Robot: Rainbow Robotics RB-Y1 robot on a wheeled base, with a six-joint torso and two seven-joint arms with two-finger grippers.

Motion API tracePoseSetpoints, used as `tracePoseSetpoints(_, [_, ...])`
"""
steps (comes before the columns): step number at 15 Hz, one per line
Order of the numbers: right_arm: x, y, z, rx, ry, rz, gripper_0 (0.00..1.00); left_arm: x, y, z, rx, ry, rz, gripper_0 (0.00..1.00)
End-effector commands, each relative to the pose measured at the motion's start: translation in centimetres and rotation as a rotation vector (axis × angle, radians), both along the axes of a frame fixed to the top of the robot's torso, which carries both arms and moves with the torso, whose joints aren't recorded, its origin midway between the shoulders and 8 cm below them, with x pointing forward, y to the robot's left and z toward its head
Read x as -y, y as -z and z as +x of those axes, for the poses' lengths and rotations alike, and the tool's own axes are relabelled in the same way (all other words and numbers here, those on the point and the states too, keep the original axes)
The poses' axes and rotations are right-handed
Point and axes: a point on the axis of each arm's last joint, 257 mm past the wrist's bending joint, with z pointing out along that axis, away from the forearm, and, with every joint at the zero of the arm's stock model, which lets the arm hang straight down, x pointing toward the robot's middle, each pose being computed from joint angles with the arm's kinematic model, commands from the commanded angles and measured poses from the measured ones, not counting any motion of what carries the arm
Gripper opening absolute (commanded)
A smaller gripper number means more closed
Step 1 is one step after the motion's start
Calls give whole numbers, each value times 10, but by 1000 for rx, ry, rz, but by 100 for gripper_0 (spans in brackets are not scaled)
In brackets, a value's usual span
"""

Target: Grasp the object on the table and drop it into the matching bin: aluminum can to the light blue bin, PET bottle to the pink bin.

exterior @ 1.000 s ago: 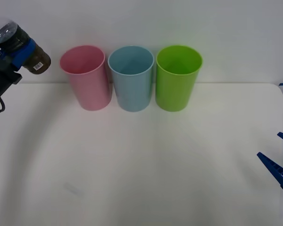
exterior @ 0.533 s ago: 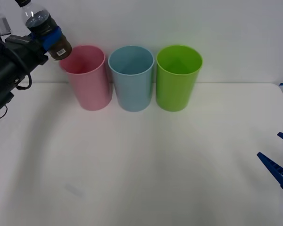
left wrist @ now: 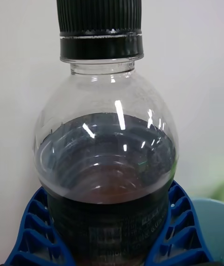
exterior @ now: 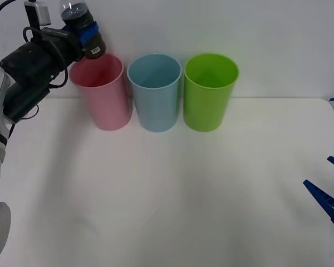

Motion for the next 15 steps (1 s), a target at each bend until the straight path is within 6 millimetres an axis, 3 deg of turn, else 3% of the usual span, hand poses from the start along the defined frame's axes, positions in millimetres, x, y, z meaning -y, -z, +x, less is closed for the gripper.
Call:
tracePoseSetpoints(1, [0, 0, 0, 0, 0, 0, 100, 8, 1, 2, 0, 3, 3, 0])
tracePoseSetpoints(5, [0, 0, 0, 0, 0, 0, 100, 8, 3, 3, -1, -4, 8, 2])
tracePoseSetpoints(6, [0, 0, 0, 0, 0, 0, 100, 8, 3, 3, -2, -2, 3, 18])
tracePoseSetpoints(7, [0, 0, 0, 0, 0, 0, 100, 8, 1, 3, -1, -2, -8, 100])
tracePoseSetpoints(15, [0, 0, 0, 0, 0, 0, 100, 8, 8, -2, -17, 22, -40, 100])
